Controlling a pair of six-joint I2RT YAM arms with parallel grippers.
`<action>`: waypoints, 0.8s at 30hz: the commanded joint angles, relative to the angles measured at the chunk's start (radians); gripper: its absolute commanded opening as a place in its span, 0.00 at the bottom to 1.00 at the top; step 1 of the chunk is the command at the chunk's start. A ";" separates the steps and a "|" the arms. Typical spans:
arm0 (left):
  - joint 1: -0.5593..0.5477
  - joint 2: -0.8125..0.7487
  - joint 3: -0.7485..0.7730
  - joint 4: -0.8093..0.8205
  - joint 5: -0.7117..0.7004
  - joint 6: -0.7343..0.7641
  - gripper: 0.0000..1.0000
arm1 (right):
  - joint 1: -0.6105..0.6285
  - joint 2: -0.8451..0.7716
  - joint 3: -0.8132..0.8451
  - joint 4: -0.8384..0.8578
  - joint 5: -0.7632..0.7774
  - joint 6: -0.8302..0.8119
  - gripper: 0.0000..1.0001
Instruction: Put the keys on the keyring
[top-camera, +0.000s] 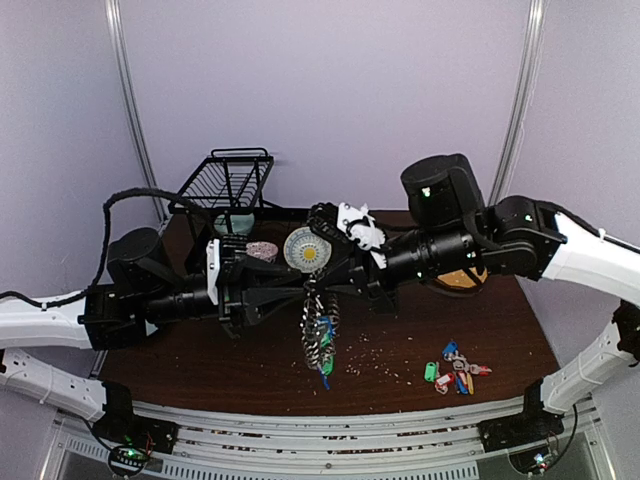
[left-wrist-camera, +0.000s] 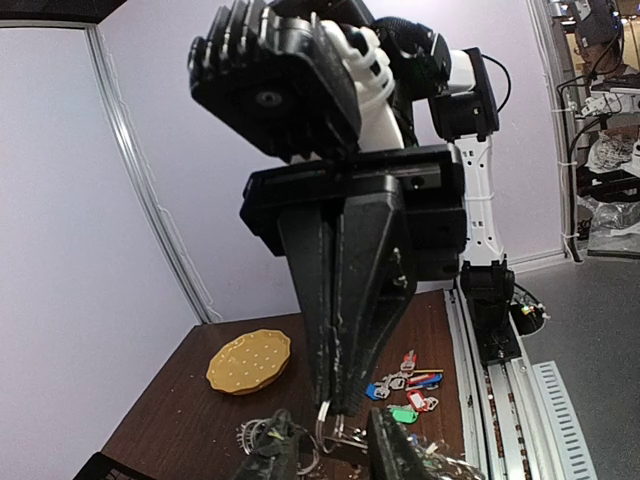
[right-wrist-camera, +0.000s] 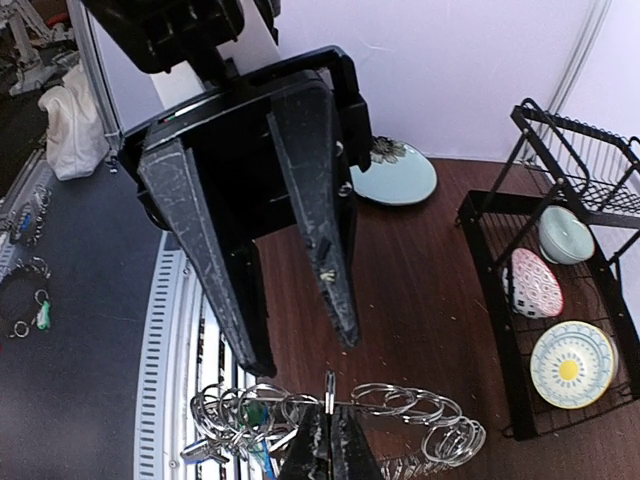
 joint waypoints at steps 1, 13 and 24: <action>-0.003 0.054 0.084 -0.116 0.039 0.024 0.25 | -0.003 0.024 0.159 -0.349 0.135 -0.070 0.00; -0.003 0.101 0.087 -0.110 0.036 0.005 0.25 | 0.050 0.095 0.263 -0.371 0.161 -0.117 0.00; -0.003 0.110 0.081 -0.102 0.035 0.011 0.12 | 0.067 0.088 0.266 -0.318 0.102 -0.139 0.00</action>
